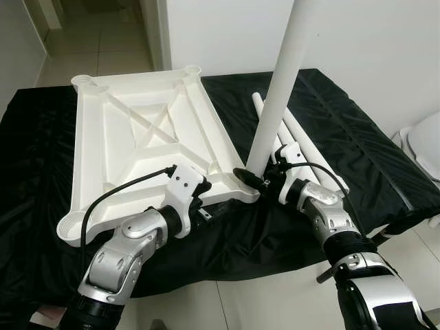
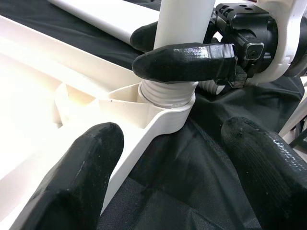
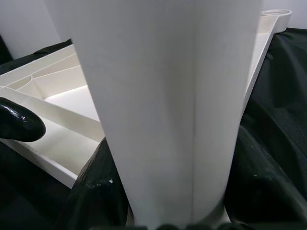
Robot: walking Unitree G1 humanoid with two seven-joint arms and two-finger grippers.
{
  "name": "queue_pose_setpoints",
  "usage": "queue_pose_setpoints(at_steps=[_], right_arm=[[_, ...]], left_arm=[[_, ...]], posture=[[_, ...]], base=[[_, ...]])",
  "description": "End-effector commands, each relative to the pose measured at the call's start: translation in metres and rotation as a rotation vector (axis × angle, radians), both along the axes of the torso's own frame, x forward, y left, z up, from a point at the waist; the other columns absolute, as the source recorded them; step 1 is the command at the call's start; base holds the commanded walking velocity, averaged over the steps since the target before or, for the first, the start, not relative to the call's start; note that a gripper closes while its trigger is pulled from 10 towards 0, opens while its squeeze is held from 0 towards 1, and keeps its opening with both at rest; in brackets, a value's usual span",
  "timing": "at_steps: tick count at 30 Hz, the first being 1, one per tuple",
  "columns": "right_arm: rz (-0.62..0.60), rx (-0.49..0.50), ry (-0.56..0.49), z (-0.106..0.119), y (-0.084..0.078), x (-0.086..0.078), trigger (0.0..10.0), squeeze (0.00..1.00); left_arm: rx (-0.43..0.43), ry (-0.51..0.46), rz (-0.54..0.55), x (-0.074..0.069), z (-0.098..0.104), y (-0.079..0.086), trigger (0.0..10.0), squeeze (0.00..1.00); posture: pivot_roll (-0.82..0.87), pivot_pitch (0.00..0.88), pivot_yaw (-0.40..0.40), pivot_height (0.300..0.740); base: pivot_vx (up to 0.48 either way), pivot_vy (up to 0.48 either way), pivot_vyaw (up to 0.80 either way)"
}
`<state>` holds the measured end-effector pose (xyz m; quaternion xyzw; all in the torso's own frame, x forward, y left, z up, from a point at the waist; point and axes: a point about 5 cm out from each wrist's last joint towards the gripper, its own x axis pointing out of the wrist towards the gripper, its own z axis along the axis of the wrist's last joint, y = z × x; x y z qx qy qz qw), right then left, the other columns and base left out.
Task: Building children table
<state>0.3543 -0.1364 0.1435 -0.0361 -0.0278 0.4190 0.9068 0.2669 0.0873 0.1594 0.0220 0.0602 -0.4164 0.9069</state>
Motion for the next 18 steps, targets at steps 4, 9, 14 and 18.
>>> queue_pose_setpoints(at_steps=[4,9,14,18], right_arm=[[-0.051,0.037,0.025,-0.005,-0.001,-0.001,0.0,0.0],[-0.16,0.042,0.034,-0.008,0.0,0.0,0.0,0.0],[-0.282,0.084,0.028,-0.009,0.008,-0.002,0.0,0.0],[-0.415,0.132,0.051,-0.009,0.013,-0.001,0.0,0.0]], left_arm=[[0.002,-0.03,0.006,0.001,0.005,0.0,10.0,0.0],[0.0,-0.031,0.008,0.001,0.005,0.001,10.0,0.0],[0.0,-0.031,0.007,0.002,0.005,0.001,10.0,0.0],[-0.003,-0.031,0.008,0.003,0.005,0.0,10.0,0.0]], posture=[[-0.04,0.028,-0.021,0.74],[-0.04,0.028,-0.023,0.74],[-0.04,0.033,-0.018,0.74],[-0.04,0.033,-0.018,0.74]], base=[[0.0,0.0,0.0],[0.0,0.0,0.0],[0.0,0.0,0.0],[0.0,0.0,0.0]])
